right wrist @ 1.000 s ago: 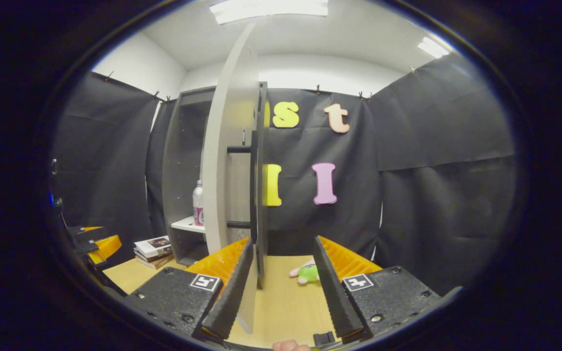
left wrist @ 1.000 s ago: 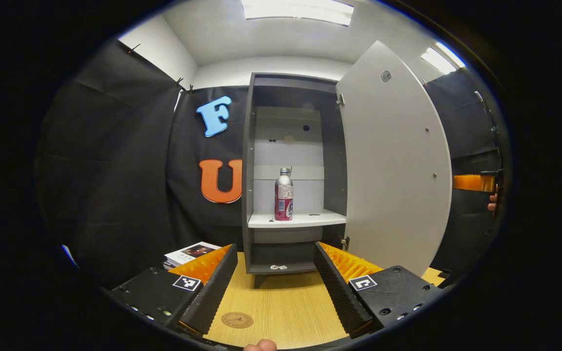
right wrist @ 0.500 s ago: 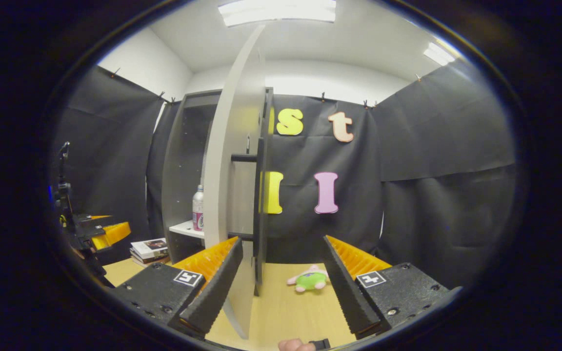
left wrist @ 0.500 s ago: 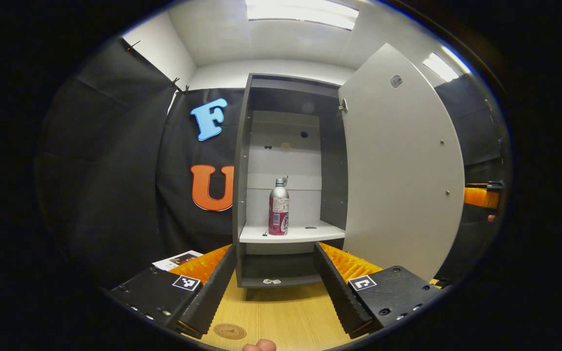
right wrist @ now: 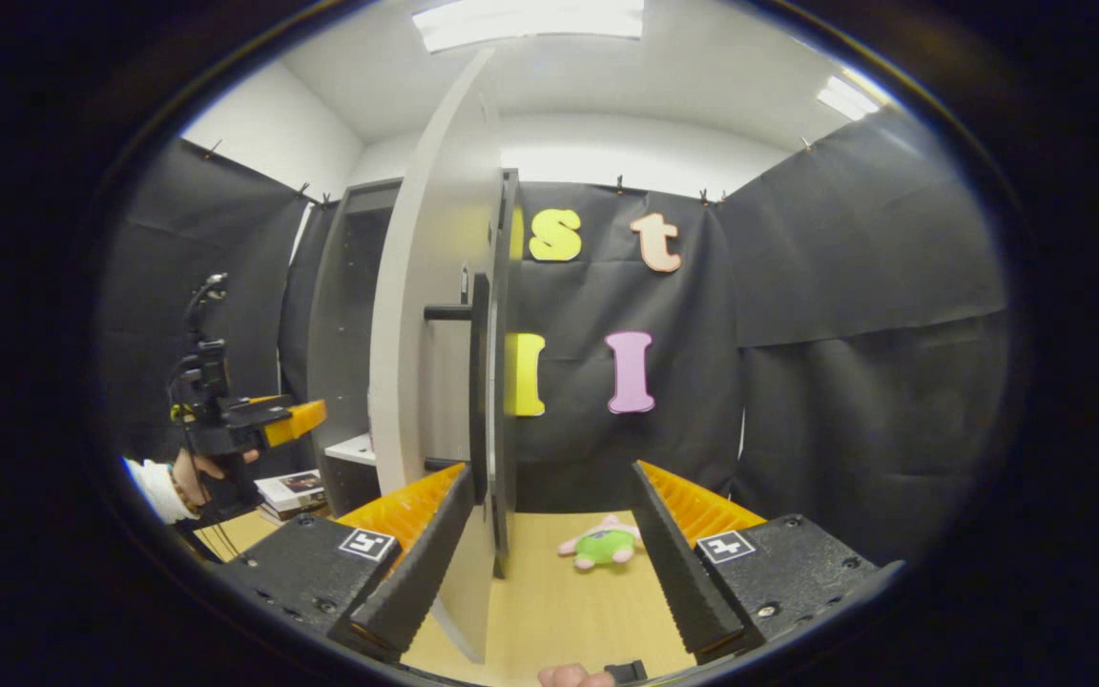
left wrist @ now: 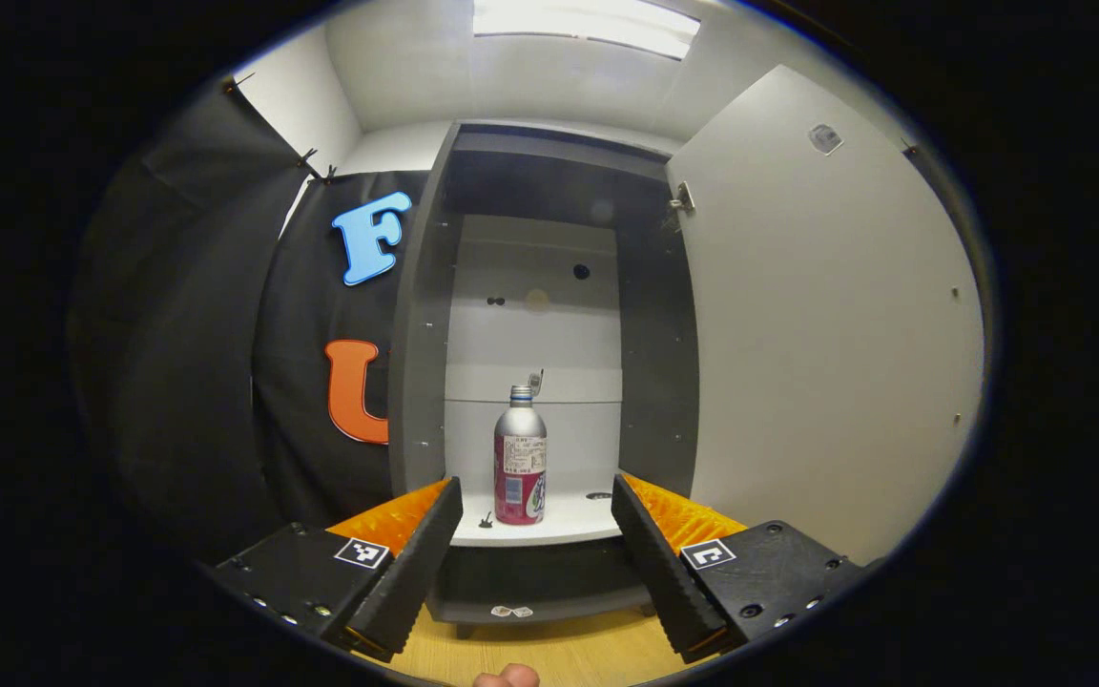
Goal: Open the cabinet door with the right hand, grasp the bottle in the cabinet with the left hand and place it on the coaster, then close the cabinet door with the right hand.
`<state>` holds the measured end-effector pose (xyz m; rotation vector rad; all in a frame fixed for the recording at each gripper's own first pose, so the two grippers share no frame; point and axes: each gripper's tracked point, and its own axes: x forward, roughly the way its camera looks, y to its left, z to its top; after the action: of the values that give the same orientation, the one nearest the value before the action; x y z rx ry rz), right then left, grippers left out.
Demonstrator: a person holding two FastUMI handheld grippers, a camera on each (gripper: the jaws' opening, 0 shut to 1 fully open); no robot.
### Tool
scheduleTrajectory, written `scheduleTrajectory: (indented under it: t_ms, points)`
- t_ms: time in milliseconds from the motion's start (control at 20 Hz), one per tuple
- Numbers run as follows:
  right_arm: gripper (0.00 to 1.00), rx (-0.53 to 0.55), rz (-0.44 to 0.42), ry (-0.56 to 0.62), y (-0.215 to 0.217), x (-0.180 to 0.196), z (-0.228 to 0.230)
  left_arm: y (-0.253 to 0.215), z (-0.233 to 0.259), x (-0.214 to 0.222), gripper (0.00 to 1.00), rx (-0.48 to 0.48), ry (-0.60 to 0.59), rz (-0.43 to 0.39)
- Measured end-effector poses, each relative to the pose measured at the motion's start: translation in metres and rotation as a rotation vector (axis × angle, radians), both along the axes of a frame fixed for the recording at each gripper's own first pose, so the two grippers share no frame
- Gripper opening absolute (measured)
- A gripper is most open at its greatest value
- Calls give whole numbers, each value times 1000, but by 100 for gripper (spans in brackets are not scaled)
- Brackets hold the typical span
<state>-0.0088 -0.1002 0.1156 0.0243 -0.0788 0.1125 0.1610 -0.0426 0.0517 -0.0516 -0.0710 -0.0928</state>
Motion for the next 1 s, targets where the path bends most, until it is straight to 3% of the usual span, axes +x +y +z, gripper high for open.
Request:
scheduleTrajectory:
  t_ms: [550, 1000]
  points:
    - [100, 37, -73, 13, -27, -1, 2, 4, -46, 127, 95, 19, 94, 45]
    - [100, 53, -159, 33, -48, -10, -3, 7, -58, 174, 95, -32, 121, 62]
